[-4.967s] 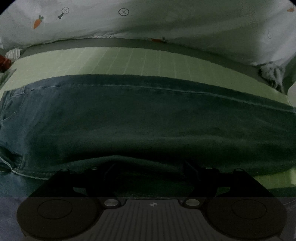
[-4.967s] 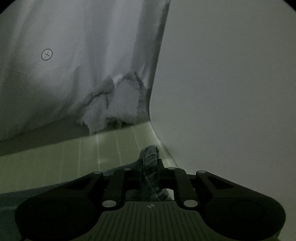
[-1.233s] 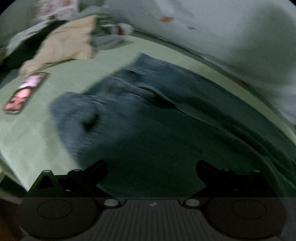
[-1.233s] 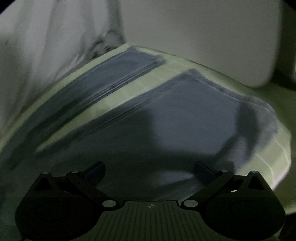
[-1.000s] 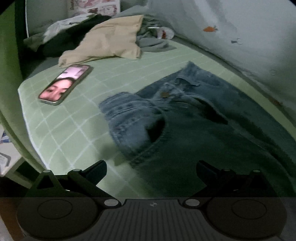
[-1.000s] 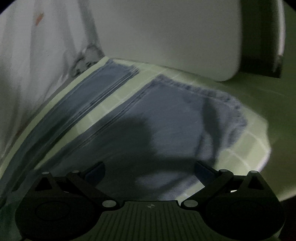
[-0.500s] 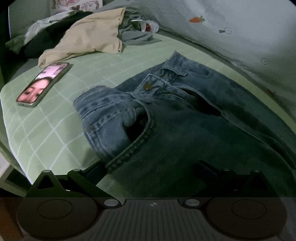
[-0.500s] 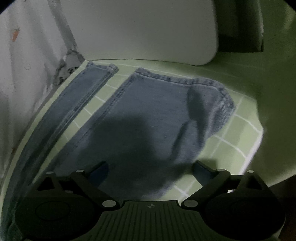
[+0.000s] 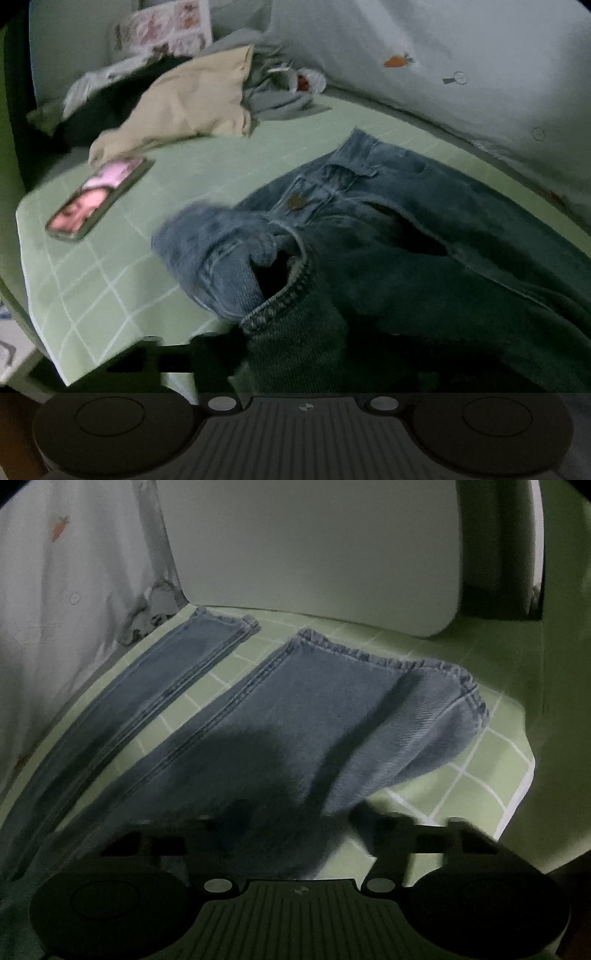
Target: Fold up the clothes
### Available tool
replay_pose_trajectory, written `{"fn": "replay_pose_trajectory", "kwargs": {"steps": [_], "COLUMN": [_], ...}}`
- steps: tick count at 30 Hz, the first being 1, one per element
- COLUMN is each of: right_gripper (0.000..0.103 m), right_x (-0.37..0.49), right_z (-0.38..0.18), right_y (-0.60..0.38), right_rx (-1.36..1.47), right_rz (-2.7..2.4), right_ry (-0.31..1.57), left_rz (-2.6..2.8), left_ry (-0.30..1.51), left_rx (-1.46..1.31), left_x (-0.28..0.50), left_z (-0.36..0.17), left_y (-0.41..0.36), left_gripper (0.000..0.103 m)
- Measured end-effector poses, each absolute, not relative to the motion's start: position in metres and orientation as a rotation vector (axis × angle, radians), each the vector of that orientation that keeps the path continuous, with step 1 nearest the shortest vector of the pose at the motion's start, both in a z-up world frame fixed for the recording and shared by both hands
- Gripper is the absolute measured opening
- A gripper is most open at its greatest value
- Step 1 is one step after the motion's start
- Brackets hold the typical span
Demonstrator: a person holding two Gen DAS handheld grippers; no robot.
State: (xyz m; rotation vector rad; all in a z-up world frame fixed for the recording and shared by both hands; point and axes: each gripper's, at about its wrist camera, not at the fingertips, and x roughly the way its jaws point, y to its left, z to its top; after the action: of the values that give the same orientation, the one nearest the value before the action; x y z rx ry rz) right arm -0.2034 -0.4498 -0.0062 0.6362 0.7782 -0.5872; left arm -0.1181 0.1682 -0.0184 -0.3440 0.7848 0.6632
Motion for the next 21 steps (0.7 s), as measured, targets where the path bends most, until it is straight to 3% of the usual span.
{"fn": "replay_pose_trajectory", "kwargs": {"steps": [3,13,21], "right_gripper": [0.011,0.01,0.01], "right_x": [-0.207,-0.239,-0.198], "right_z": [-0.002,0.036,0.05], "right_y": [-0.462,-0.467,-0.487], "right_rx": [0.764,0.677,0.828], "right_rz": [-0.611,-0.662,-0.692], "right_ry": [0.717,0.737,0.747], "left_rz": [0.659,0.699,0.749], "left_ry": [0.782,0.868,0.818], "left_rx": [-0.386,-0.38,-0.66], "left_x": [-0.122,-0.18,-0.169], "left_z": [-0.01,0.026,0.054], "left_y": [0.174,0.168,0.189], "left_gripper": [0.024,0.023,0.023]}}
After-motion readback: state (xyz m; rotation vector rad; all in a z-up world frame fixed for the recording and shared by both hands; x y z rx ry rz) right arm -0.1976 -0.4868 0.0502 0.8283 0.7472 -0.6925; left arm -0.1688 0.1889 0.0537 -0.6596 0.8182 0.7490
